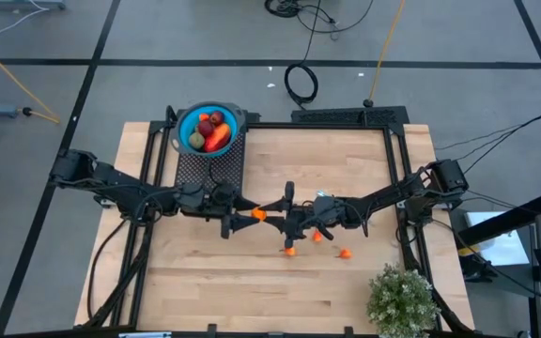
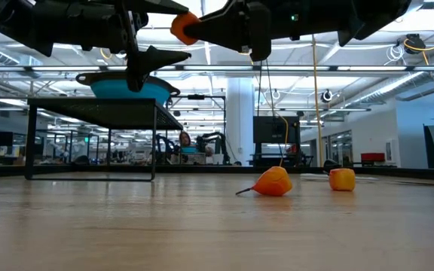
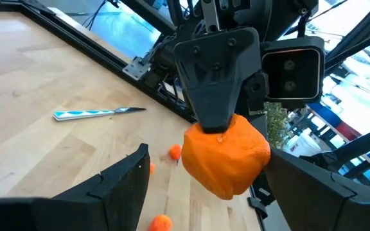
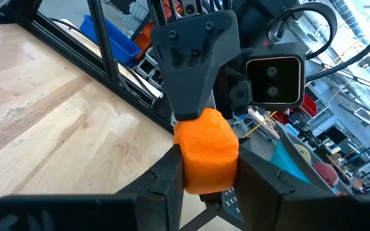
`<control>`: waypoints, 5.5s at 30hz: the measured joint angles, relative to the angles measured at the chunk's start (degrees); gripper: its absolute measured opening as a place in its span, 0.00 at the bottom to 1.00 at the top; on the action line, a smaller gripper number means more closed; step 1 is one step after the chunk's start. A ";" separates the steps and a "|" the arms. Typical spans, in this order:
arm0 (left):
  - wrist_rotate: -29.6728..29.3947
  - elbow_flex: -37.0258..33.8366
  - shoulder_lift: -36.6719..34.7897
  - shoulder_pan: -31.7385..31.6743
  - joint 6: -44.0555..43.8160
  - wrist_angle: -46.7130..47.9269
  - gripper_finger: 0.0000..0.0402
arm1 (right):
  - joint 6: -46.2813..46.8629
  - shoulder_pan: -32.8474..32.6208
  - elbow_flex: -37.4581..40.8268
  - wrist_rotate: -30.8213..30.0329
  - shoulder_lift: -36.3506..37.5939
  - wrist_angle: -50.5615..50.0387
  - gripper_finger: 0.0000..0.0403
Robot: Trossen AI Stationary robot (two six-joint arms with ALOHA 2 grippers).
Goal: Pick & Place Fruit
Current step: Put the orange into the blue strainer bowl on the shelf
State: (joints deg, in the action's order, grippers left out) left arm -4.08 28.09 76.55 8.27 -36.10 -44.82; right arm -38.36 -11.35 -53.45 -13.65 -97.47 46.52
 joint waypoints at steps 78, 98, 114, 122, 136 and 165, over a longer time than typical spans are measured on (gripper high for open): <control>0.57 -0.08 0.09 -0.02 1.73 3.58 0.35 | 8.90 -3.78 0.24 -11.81 12.63 -31.81 0.31; 1.01 -0.05 0.03 -0.01 3.67 3.15 0.35 | 21.64 -3.30 23.85 -2.60 41.33 -26.94 0.00; 1.03 -0.05 0.02 -0.02 5.17 3.02 0.35 | 28.17 -1.75 34.49 8.14 68.80 -33.53 0.00; 1.03 -0.05 0.04 -0.02 5.24 2.99 0.35 | 29.39 2.19 34.52 14.07 75.79 -40.06 0.00; 1.05 -0.05 0.04 0.00 5.85 2.99 0.35 | 30.50 6.59 36.50 17.16 80.42 -46.16 0.00; -3.47 -0.01 0.04 4.02 39.45 0.13 0.35 | 33.19 10.69 46.40 19.92 86.66 -37.17 0.00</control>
State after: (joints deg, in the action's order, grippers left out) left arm -7.55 28.08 76.60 12.29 3.35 -44.69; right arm -5.17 -0.67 -7.05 6.27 -10.81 9.35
